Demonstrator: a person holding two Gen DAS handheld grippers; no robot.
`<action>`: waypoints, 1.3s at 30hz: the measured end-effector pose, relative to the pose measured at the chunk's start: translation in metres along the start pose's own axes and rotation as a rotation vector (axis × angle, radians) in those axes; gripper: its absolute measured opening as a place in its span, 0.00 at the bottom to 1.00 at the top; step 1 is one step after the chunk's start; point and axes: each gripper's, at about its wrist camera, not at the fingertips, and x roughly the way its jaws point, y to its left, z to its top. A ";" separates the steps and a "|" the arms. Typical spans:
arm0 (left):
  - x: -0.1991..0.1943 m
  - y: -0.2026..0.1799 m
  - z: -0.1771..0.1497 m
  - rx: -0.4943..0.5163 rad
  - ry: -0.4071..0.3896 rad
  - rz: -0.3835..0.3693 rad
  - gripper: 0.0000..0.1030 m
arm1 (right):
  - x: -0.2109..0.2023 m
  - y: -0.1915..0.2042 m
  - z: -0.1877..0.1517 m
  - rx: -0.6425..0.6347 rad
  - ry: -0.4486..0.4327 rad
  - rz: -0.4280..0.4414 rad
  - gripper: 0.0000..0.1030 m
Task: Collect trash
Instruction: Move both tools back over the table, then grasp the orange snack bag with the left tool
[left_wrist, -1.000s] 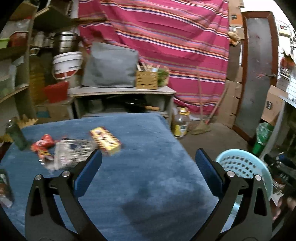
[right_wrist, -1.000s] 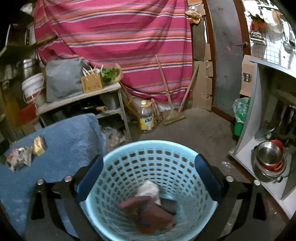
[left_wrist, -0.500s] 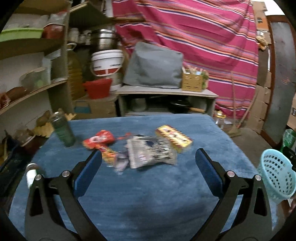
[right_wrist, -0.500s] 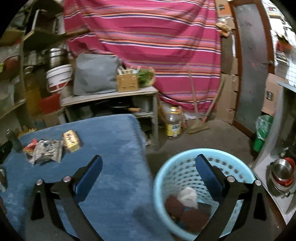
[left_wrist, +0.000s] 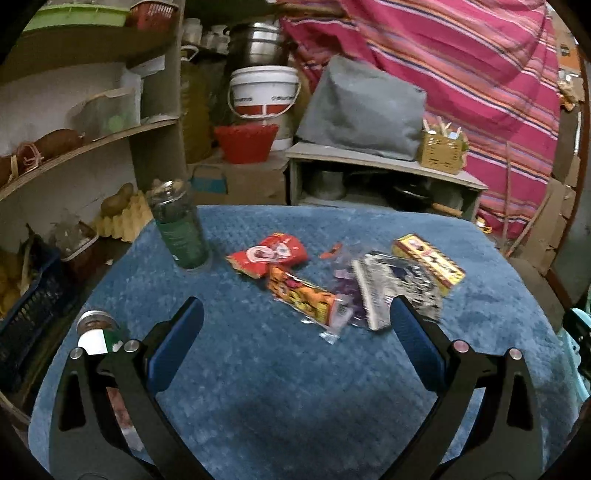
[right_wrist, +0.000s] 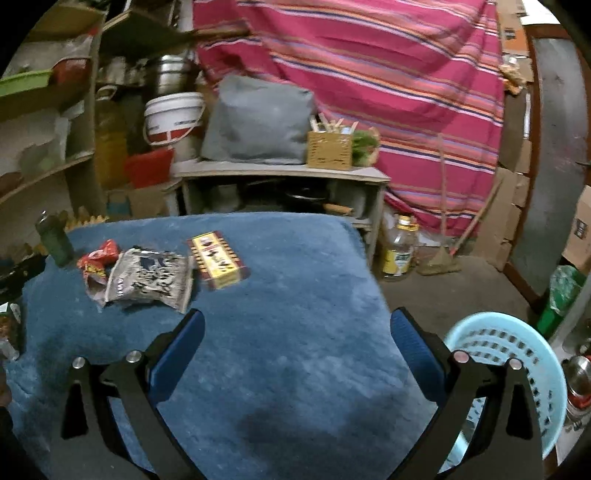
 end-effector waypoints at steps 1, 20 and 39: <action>0.004 0.003 0.001 -0.007 0.008 0.002 0.95 | 0.004 0.004 0.002 -0.005 0.003 0.005 0.95; 0.122 -0.011 0.001 -0.031 0.199 0.044 0.94 | 0.090 0.027 0.022 0.033 0.092 0.035 0.95; 0.079 0.007 -0.007 -0.006 0.173 -0.114 0.24 | 0.088 0.091 0.013 -0.076 0.091 0.052 0.95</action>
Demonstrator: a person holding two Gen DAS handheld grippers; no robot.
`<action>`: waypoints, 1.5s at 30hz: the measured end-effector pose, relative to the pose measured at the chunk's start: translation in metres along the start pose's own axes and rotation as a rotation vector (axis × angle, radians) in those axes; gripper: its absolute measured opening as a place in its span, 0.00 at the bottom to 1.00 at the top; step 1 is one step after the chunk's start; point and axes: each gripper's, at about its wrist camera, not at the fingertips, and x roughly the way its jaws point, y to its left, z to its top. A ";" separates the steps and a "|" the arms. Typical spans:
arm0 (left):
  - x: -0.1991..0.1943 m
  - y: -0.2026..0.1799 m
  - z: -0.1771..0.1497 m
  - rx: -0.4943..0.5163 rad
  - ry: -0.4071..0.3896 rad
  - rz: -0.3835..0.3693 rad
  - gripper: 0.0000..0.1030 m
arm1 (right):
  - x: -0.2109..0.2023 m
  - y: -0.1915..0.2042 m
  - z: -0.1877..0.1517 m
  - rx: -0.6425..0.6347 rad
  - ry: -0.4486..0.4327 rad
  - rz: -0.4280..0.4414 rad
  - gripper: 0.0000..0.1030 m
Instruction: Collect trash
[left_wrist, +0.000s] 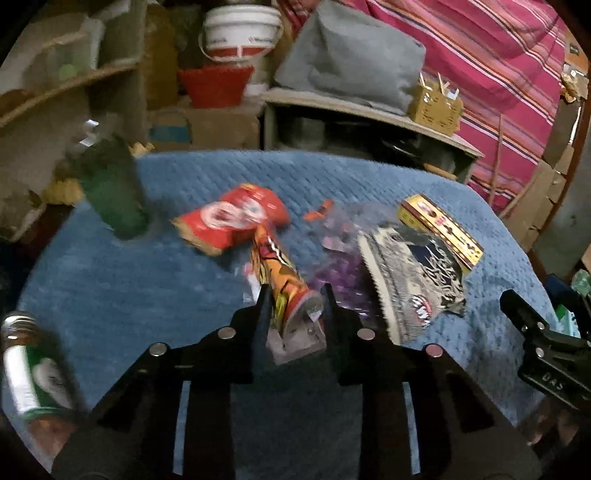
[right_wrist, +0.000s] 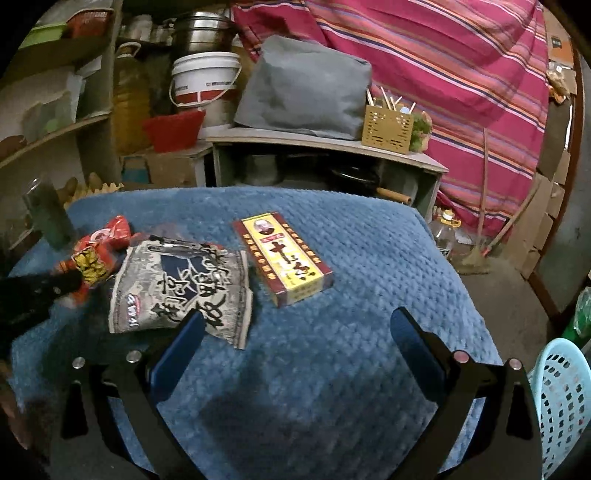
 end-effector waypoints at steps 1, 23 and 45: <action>-0.004 0.004 0.000 -0.002 -0.007 0.004 0.24 | 0.000 0.003 0.000 0.001 0.002 0.006 0.95; -0.054 0.082 -0.003 -0.077 -0.083 0.050 0.23 | 0.032 0.112 -0.004 -0.129 0.113 0.065 0.94; -0.028 0.050 -0.019 -0.035 -0.021 0.074 0.50 | -0.003 0.027 0.007 0.007 0.048 0.123 0.30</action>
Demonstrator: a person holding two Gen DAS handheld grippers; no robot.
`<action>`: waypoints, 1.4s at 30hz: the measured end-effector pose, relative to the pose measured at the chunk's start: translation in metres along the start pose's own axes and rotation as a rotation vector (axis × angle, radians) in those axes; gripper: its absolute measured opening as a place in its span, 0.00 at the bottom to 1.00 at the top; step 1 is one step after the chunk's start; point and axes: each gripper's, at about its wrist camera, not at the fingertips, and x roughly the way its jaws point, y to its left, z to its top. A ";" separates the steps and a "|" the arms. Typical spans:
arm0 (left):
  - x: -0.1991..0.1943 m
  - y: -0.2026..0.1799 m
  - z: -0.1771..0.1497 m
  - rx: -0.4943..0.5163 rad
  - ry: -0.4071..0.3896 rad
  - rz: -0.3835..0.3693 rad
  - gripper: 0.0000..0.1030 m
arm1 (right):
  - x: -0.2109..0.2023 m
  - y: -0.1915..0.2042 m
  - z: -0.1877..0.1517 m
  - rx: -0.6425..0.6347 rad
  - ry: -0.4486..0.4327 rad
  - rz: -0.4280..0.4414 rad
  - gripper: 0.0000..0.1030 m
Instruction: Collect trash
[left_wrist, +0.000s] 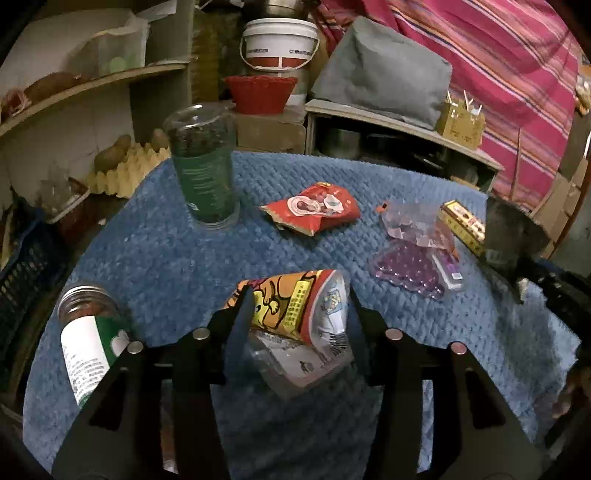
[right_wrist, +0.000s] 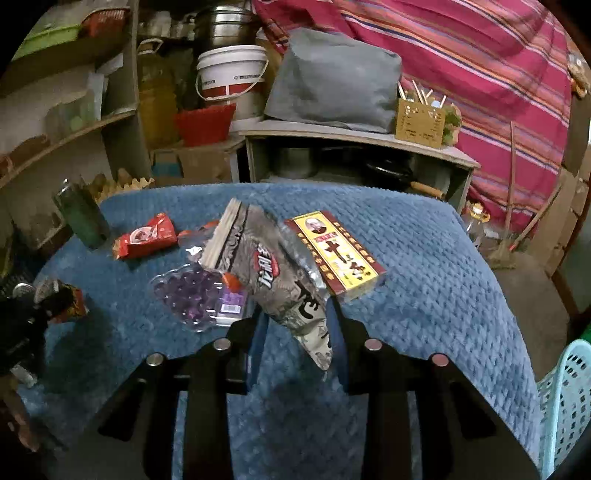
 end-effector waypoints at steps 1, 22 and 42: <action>0.003 -0.002 -0.001 0.004 0.007 0.005 0.54 | 0.000 -0.004 -0.001 0.010 0.000 0.006 0.30; -0.054 -0.031 0.014 0.098 -0.130 0.038 0.41 | -0.046 -0.024 -0.008 0.039 -0.090 0.101 0.27; -0.104 -0.161 0.009 0.190 -0.227 -0.160 0.42 | -0.120 -0.146 -0.045 0.137 -0.092 0.010 0.13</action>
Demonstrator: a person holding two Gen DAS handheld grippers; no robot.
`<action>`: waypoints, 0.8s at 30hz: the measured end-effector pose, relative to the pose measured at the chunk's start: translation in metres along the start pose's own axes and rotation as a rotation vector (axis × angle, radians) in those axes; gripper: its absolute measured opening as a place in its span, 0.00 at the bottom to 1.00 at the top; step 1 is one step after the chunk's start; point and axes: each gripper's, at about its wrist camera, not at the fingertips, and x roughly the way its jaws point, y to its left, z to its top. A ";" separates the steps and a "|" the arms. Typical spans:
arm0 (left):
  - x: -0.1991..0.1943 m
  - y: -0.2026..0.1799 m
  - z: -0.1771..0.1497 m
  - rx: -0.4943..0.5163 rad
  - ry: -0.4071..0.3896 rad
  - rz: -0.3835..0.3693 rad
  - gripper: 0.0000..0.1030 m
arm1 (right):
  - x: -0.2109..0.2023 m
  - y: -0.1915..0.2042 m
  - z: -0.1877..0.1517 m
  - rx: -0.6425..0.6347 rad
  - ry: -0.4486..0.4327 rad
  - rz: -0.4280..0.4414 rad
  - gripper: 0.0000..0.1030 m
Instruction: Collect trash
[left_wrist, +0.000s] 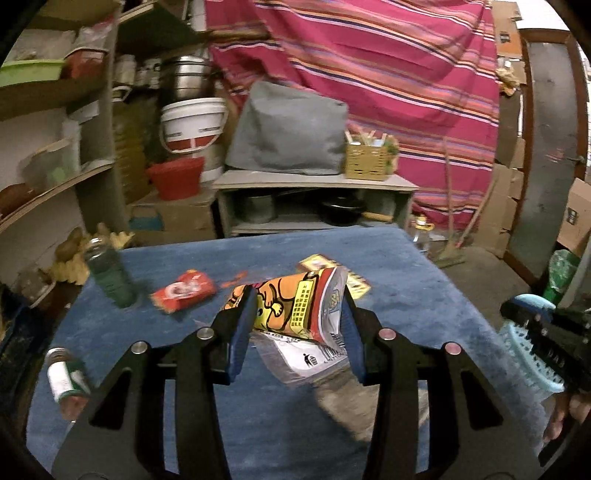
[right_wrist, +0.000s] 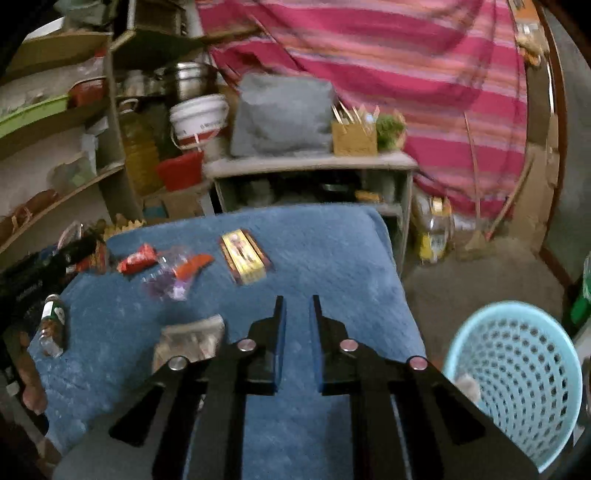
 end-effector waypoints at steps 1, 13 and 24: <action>0.001 -0.005 0.001 0.001 0.000 -0.007 0.42 | 0.001 -0.008 -0.003 0.013 0.009 -0.003 0.13; -0.002 0.021 -0.012 0.002 0.018 0.040 0.42 | 0.021 0.017 -0.013 -0.004 0.041 0.031 0.58; -0.028 0.122 -0.022 -0.096 0.018 0.140 0.42 | 0.070 0.097 -0.039 -0.128 0.181 0.051 0.60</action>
